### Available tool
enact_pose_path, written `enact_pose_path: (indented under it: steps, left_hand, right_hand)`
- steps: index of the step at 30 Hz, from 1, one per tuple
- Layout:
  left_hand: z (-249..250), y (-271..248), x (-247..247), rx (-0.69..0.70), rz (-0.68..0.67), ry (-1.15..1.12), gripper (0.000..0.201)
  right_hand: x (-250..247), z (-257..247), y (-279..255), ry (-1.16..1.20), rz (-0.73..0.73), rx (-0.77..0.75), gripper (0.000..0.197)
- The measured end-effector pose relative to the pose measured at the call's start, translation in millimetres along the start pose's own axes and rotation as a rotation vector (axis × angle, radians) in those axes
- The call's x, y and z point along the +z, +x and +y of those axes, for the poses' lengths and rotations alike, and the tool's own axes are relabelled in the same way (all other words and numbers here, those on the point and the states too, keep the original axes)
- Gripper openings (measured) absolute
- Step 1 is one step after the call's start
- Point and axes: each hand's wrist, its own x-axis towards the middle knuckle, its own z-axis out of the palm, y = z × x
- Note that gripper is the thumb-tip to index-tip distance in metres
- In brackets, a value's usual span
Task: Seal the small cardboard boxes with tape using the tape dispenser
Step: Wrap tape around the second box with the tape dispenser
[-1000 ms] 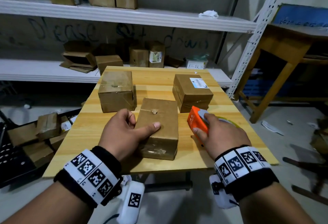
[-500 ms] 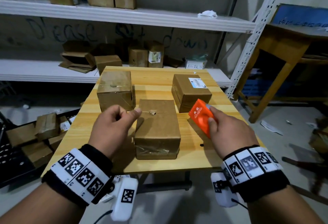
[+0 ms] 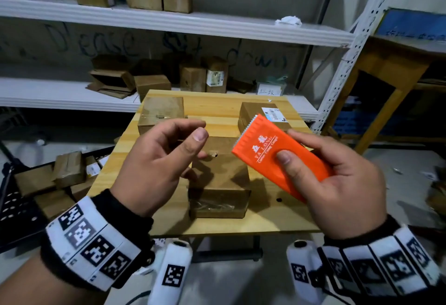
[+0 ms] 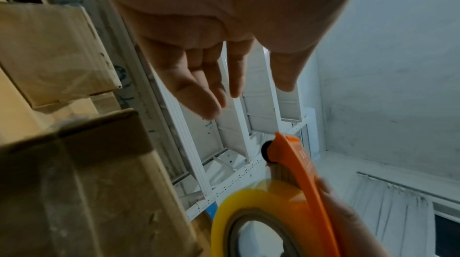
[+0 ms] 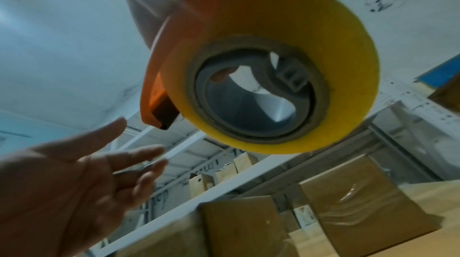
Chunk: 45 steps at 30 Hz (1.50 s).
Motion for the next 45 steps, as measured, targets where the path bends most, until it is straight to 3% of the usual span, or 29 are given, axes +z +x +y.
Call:
enact_pose_path:
  steps: [7, 12, 20, 31, 36, 45]
  left_hand:
    - [2.7, -3.7, -0.2, -0.073, -0.153, -0.191, 0.070]
    - [-1.5, -3.1, -1.1, -0.068, -0.194, -0.188, 0.062]
    - [-2.8, -4.8, 3.4, -0.004, -0.210, -0.215, 0.052]
    - [-4.8, -4.7, 4.2, 0.048, -0.209, -0.114, 0.043]
    - [-8.5, -7.0, 11.6, 0.138, -0.193, 0.011, 0.024]
    - [-8.3, -4.3, 6.2, 0.137, -0.180, 0.030, 0.024]
  right_hand:
    - [7.9, -8.0, -7.8, 0.070, -0.068, -0.161, 0.043]
    - [9.1, -6.5, -10.3, 0.064, -0.128, -0.242, 0.048]
    - [10.3, -3.1, -7.7, 0.078, -0.083, -0.300, 0.046]
    - [9.2, -0.8, -8.5, 0.107, -0.091, -0.292, 0.045]
    - [12.0, 1.9, -9.3, 0.089, -0.097, -0.282, 0.046]
    - [11.7, 1.4, -8.8, 0.076, -0.077, -0.289, 0.046]
